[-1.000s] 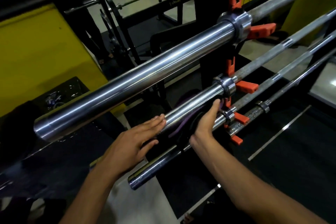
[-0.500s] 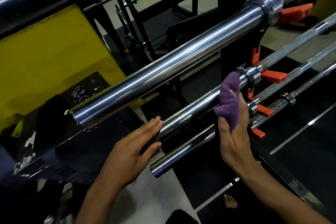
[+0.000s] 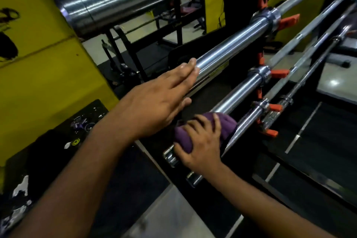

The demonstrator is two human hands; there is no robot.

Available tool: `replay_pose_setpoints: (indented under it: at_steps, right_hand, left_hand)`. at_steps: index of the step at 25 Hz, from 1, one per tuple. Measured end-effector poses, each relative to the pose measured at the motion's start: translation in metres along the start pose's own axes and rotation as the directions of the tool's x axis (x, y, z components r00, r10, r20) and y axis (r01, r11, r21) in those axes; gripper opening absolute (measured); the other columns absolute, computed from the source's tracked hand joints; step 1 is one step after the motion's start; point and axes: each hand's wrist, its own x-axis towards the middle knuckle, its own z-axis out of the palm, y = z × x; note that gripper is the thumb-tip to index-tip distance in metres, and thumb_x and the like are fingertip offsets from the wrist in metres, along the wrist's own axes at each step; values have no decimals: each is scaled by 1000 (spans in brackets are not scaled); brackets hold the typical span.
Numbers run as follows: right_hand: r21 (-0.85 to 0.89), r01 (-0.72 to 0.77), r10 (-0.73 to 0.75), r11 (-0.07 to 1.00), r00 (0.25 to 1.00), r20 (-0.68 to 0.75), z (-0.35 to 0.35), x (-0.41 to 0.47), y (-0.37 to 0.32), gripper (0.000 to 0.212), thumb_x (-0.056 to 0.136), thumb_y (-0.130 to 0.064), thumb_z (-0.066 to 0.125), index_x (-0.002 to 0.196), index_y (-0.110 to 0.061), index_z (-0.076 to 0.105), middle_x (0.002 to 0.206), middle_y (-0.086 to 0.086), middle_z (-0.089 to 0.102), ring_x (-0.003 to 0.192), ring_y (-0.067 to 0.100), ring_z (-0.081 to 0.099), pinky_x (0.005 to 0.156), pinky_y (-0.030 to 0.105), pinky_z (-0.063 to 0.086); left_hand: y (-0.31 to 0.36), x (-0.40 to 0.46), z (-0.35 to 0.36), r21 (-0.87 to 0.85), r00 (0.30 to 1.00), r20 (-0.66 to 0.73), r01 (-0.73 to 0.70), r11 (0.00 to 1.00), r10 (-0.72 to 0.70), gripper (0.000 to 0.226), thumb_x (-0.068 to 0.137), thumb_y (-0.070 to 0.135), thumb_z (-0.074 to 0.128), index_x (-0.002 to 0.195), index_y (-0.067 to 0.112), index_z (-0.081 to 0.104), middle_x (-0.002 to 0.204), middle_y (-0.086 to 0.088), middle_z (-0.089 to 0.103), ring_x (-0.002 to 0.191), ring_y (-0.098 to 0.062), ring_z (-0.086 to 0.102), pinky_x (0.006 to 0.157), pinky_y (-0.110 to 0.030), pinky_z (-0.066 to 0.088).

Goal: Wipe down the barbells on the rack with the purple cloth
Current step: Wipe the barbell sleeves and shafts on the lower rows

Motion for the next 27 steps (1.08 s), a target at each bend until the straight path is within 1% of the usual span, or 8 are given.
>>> replay_pose_setpoints:
  at_steps: [5,12,17,19,21,23,25,27]
  right_hand:
    - [-36,187,-187,982,982,19,-10,13,41,51,81,-59,60,108,-18,72,110,-1,70,116,26,59,112,63,27]
    - [-141,-125,128,982,992,13,-18,42,49,48,81,-60,54,96,-19,73,100,-1,72,110,26,60,113,63,28]
    - [287,-21,4,958,998,59,-21,-5,-4,39,91,-48,59,116,-20,67,118,-8,67,126,15,52,120,55,21]
    - [683,-262,382,682,924,-26,-35,-14,5,34,93,-48,56,114,-23,67,114,-10,69,119,14,60,109,41,42]
    - [941,-320,843,107,531,85,-55,-16,21,42,89,-59,55,115,-27,66,112,-7,71,115,19,64,102,37,49]
    - [918,-218,896,-332,231,379,-57,-8,49,52,93,-67,49,122,-26,64,113,5,68,110,28,64,101,42,49]
    - [855,-215,848,-472,153,507,-47,23,76,59,96,-68,42,124,-20,64,107,9,67,96,28,63,94,40,49]
    - [848,-257,834,-463,197,515,-29,59,95,61,95,-68,45,119,-17,67,113,13,69,95,28,64,88,38,52]
  left_hand:
    - [2,2,6,35,997,-76,-19,999,22,64,103,21,35,159,21,3,167,4,-7,152,-7,0,113,-17,5]
    - [5,1,2,-3,995,-99,8,1000,-9,64,105,18,41,160,21,8,167,6,-3,151,-5,3,106,-13,2]
    - [3,4,3,-42,991,-132,9,999,-15,62,106,22,38,159,25,7,167,10,-3,151,-3,4,103,-14,7]
    - [2,3,6,-43,989,-146,0,999,-6,61,106,23,39,159,25,9,167,11,-1,151,-4,6,103,-15,9]
    - [1,3,8,-46,985,-170,-5,999,-3,60,106,24,39,159,25,11,166,10,1,151,-4,8,102,-16,11]
    - [0,3,10,-52,982,-189,0,999,-10,59,106,23,41,159,24,14,166,9,5,150,-6,11,101,-18,14]
    - [0,4,12,-48,980,-197,-2,999,-7,58,105,23,43,158,22,20,166,7,11,150,-8,17,104,-20,22]
    - [-1,5,14,-50,980,-197,-3,999,-7,57,103,24,44,157,21,24,165,6,16,149,-9,21,104,-22,27]
